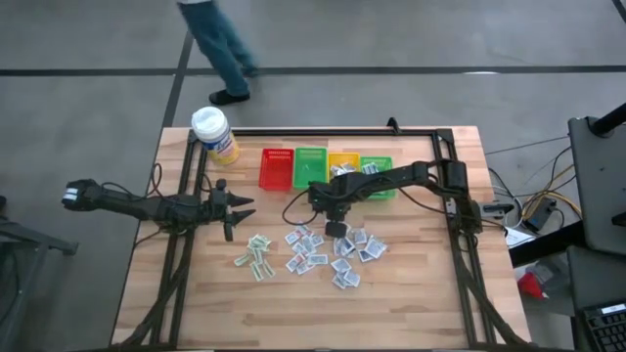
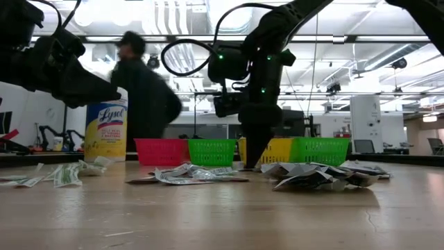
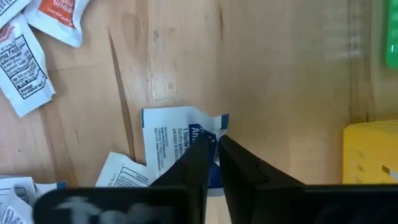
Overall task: Pick & Place First Aid Supplies
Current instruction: Put the blue alcohol pad into the yellow bin
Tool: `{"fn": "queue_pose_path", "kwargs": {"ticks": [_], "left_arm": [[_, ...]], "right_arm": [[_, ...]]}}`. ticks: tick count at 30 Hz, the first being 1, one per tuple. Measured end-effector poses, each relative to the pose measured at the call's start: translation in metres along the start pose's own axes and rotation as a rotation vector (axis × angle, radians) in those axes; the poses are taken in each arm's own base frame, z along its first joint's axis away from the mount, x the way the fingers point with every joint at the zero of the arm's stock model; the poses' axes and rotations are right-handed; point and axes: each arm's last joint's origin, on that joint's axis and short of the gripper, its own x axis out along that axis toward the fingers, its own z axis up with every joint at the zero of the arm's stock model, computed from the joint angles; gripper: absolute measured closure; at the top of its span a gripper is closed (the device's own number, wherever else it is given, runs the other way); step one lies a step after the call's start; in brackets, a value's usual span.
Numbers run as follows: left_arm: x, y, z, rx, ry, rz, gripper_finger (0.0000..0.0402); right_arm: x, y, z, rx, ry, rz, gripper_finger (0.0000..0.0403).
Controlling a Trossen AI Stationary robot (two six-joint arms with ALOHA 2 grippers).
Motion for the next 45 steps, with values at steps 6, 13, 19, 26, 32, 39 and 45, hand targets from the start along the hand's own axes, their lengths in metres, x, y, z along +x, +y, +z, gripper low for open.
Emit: {"fn": "queue_pose_path", "kwargs": {"ticks": [6,13,19,26,32,39,45], "left_arm": [[0.000,0.000,0.000,0.000,0.000,0.000,0.0243],[0.000,0.000,0.000,-0.001,0.000,0.000,0.0243],[0.000,0.000,0.000,-0.002,0.000,0.000,0.0243],[0.000,0.000,0.000,-0.002,0.000,0.000,0.0243],[0.000,0.000,0.000,-0.001,0.000,0.000,0.0243],[0.000,0.000,0.000,0.000,0.000,0.000,0.0243],[0.000,0.000,0.000,0.001,0.000,0.000,0.0243]], "right_arm": [[-0.010,0.001,0.012,-0.002,-0.021,0.008,0.0394],[-0.045,0.002,0.028,-0.020,-0.004,0.015,0.0394],[-0.087,0.004,0.042,-0.078,-0.003,0.013,0.0394],[-0.143,0.004,0.052,-0.115,-0.041,0.010,0.0394],[-0.182,0.001,0.055,-0.109,-0.088,0.003,0.0394],[-0.207,-0.008,0.052,-0.087,-0.113,-0.089,0.0394],[-0.211,-0.025,0.049,-0.037,-0.068,-0.417,0.0394]]}}
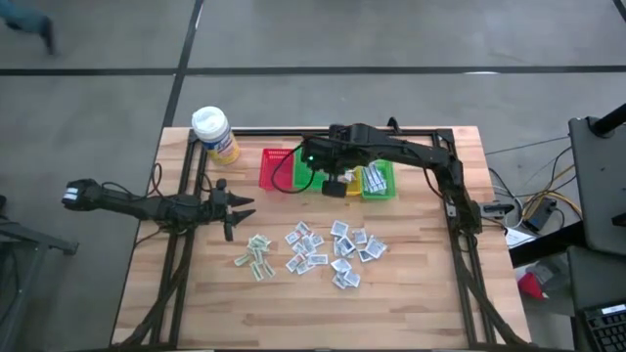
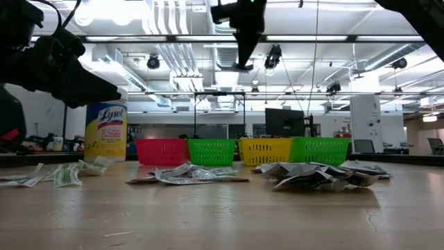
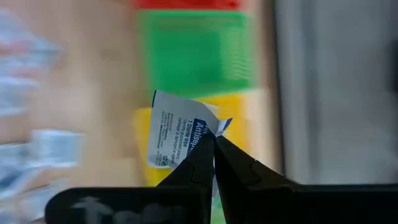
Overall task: Pick & Place First Aid Supplies
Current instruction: Put the blue alcohol pad into the yellow bin
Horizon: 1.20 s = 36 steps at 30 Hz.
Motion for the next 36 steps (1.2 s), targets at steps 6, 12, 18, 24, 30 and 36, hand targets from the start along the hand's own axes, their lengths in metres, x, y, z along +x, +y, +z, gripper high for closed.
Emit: {"fn": "queue_pose_path", "kwargs": {"ticks": [6,12,18,24,30,36], "left_arm": [[0.000,0.000,0.000,0.000,0.000,0.000,0.0243],[0.000,0.000,0.000,0.000,0.000,0.000,0.0243],[0.000,0.000,0.000,0.000,0.000,0.000,0.0243],[0.000,0.000,0.000,0.000,0.000,0.000,0.0243],[0.000,0.000,0.000,0.000,0.000,0.000,0.0243],[0.000,0.000,0.000,0.000,0.000,0.000,0.0243]], "right_arm": [[0.015,-0.016,-0.004,0.018,0.066,-0.193,0.0394],[0.044,-0.027,-0.013,0.021,0.170,-0.203,0.0394],[0.082,-0.031,-0.026,0.020,0.269,-0.193,0.0394],[0.117,-0.028,-0.038,0.031,0.303,-0.031,0.0394],[0.140,-0.027,-0.041,0.037,0.252,0.070,0.0394],[0.151,-0.026,-0.043,0.018,0.222,0.125,0.0394]]}}
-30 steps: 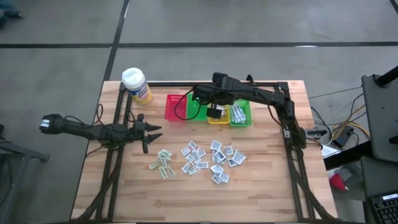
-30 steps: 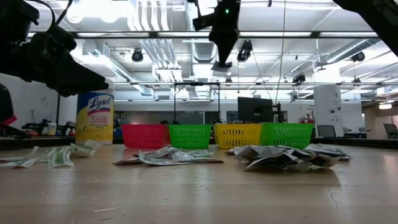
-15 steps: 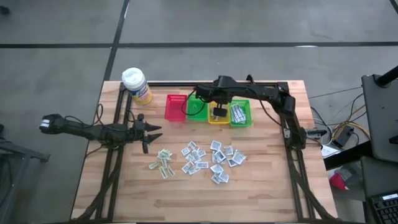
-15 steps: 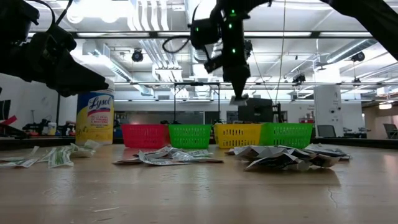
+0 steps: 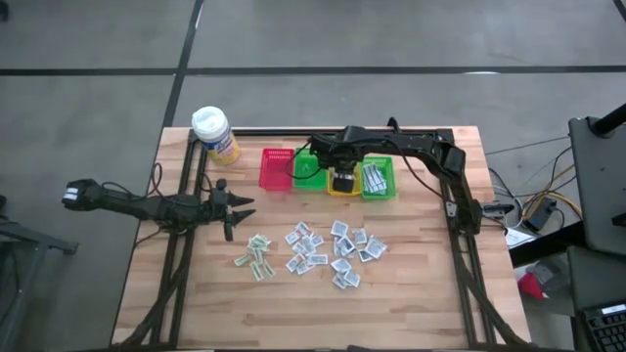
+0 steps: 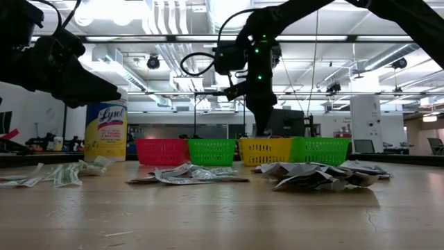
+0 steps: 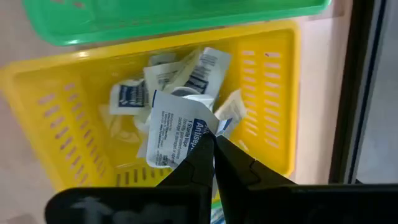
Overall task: Pick & Place First Aid Supplies
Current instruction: Put the blue alcohol pad into the yellow bin
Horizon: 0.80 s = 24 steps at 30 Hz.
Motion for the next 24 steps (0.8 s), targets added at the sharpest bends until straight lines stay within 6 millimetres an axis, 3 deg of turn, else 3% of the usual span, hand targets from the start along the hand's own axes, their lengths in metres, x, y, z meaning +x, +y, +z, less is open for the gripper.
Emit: {"fn": "queue_pose_path", "kwargs": {"ticks": [14,24], "left_arm": [[0.000,0.000,0.000,0.000,0.000,0.000,0.0243],[0.000,0.000,0.000,-0.004,0.000,0.000,0.0243]], "right_arm": [[0.009,-0.023,-0.001,0.052,-0.052,0.103,0.0394],[0.011,-0.025,-0.002,0.058,-0.049,0.107,0.0394]]}}
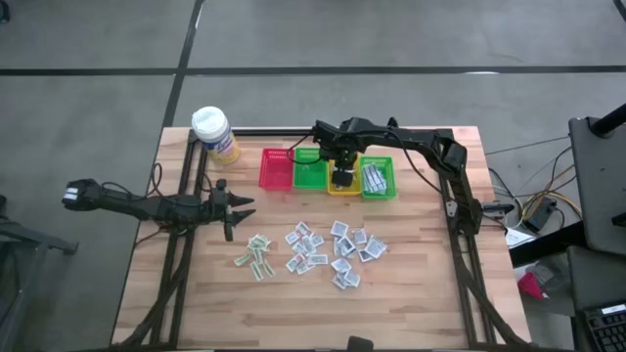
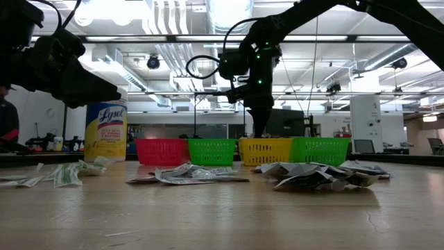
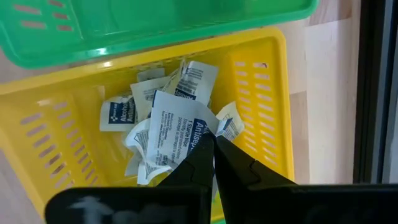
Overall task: Pick & Place First Aid Supplies
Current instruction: Put the blue alcohol pad into the yellow bin
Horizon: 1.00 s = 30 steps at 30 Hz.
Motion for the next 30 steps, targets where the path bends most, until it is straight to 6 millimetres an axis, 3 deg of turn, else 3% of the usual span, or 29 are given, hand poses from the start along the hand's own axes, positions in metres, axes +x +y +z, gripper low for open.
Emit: {"fn": "queue_pose_path", "kwargs": {"ticks": [7,18,25,30], "left_arm": [[0.000,0.000,0.000,-0.001,0.000,0.000,0.0243],[0.000,0.000,0.000,-0.001,0.000,0.000,0.0243],[0.000,0.000,0.000,-0.001,0.000,0.000,0.0243],[0.000,0.000,0.000,-0.001,0.000,0.000,0.0243]], "right_arm": [[0.000,0.000,0.000,-0.001,-0.001,0.015,0.0385],[-0.001,-0.002,-0.002,0.013,0.017,0.025,0.0288],[-0.031,0.003,-0.004,0.111,0.104,0.042,0.0261],[-0.058,0.024,0.001,0.070,0.089,0.113,0.0259]]}}
